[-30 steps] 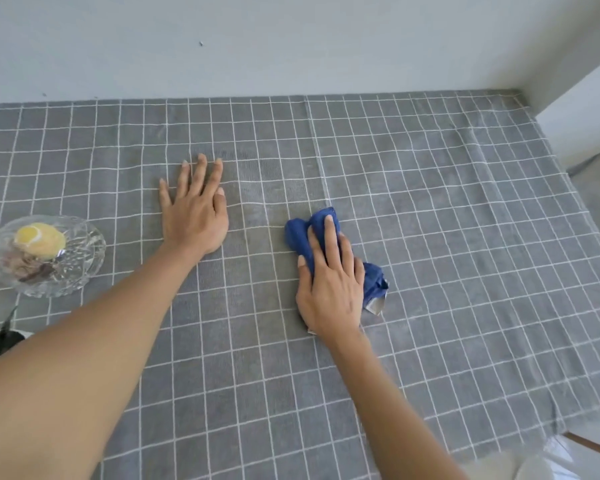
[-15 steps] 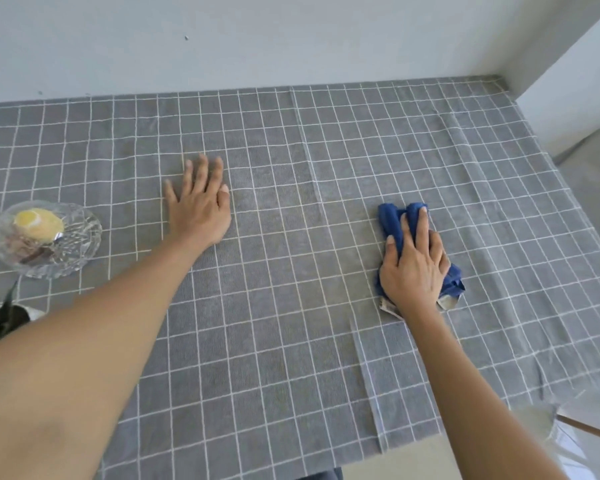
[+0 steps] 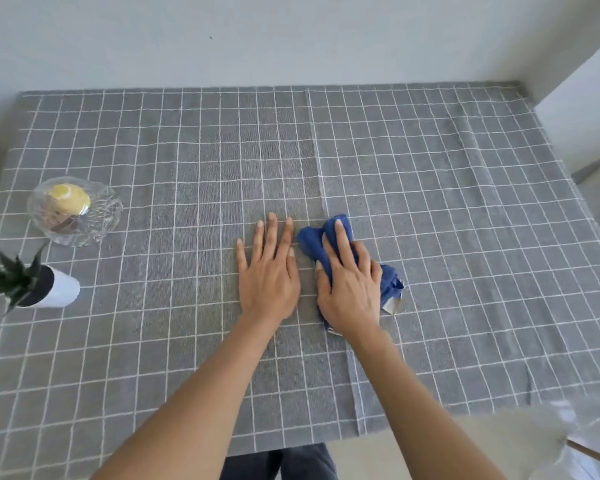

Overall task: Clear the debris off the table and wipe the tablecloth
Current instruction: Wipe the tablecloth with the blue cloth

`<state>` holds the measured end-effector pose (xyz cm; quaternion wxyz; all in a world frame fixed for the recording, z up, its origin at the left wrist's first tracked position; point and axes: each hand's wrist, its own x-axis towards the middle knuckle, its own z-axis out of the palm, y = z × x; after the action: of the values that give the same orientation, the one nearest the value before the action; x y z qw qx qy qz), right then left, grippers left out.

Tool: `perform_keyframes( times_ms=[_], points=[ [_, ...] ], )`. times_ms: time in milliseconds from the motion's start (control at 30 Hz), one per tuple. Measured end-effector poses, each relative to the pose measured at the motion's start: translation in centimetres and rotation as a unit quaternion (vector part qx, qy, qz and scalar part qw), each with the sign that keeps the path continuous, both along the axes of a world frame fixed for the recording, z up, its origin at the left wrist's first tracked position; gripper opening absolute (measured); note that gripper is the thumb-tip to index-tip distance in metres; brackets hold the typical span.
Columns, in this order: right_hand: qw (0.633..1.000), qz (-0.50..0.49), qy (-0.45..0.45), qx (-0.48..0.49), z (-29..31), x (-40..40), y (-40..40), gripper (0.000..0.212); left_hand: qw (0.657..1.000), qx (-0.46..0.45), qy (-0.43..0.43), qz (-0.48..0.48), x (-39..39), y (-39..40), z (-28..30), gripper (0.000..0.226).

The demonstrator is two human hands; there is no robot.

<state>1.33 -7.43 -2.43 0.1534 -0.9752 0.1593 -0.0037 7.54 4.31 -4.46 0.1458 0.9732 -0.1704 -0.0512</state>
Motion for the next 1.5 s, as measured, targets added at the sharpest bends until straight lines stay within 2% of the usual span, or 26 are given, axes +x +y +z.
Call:
perform_keyframes(
  times_ms=[67,167,333,500,600,667,800,833,933,967,1100,1300,1433,1500],
  points=[
    [1.000,-0.008,-0.004,-0.018,-0.2,-0.1,-1.5,0.058,1.000,-0.003,0.003,0.001,0.2,-0.1,0.0,0.052],
    [0.997,-0.073,-0.007,-0.033,-0.5,-0.5,-3.2,0.055,1.000,-0.002,0.009,0.007,0.2,-0.2,0.1,0.051],
    [0.991,-0.124,0.009,-0.042,-0.5,-0.1,-2.9,0.057,1.000,-0.002,0.004,0.011,0.1,-0.2,0.2,0.051],
    [0.999,-0.009,-0.024,-0.045,-0.3,-1.7,-1.0,0.053,1.000,0.001,0.004,0.017,0.0,-0.3,0.1,0.051],
    [0.994,-0.103,-0.008,-0.026,-0.4,-1.5,-3.0,0.051,1.000,0.000,0.004,0.013,0.1,-0.2,0.1,0.051],
    [0.993,-0.114,-0.017,-0.027,-0.4,-1.6,-2.8,0.051,1.000,0.000,0.000,0.012,0.1,-0.2,0.1,0.052],
    [0.999,0.017,-0.019,-0.040,-0.4,-2.8,-2.8,0.054,1.000,0.001,-0.002,0.014,0.1,-0.2,0.2,0.052],
    [0.999,0.006,-0.015,-0.047,-0.5,-2.8,-3.7,0.055,1.000,0.003,-0.001,0.013,0.1,-0.3,0.3,0.052],
    [0.992,-0.121,-0.010,-0.037,-0.4,-2.5,-4.8,0.055,1.000,0.011,0.000,0.008,0.1,-0.3,0.3,0.054],
    [0.991,-0.128,-0.010,-0.028,-0.3,-2.2,-4.0,0.055,1.000,0.011,-0.002,0.007,0.1,-0.2,0.3,0.054],
    [0.999,-0.007,-0.019,-0.034,-0.3,-2.6,-1.1,0.051,1.000,0.003,-0.003,0.011,0.0,-0.3,0.3,0.052],
    [0.989,-0.146,-0.019,-0.024,-0.4,-1.5,-3.5,0.054,1.000,0.005,-0.006,0.011,0.1,-0.3,0.1,0.052],
    [0.999,-0.029,-0.016,-0.029,-0.3,-2.0,-1.8,0.054,1.000,0.001,-0.007,0.014,0.0,-0.3,0.1,0.052],
    [0.999,-0.042,-0.001,-0.029,-0.3,-2.2,-3.5,0.054,1.000,0.004,-0.006,0.012,0.1,-0.4,0.2,0.052]
  ],
)
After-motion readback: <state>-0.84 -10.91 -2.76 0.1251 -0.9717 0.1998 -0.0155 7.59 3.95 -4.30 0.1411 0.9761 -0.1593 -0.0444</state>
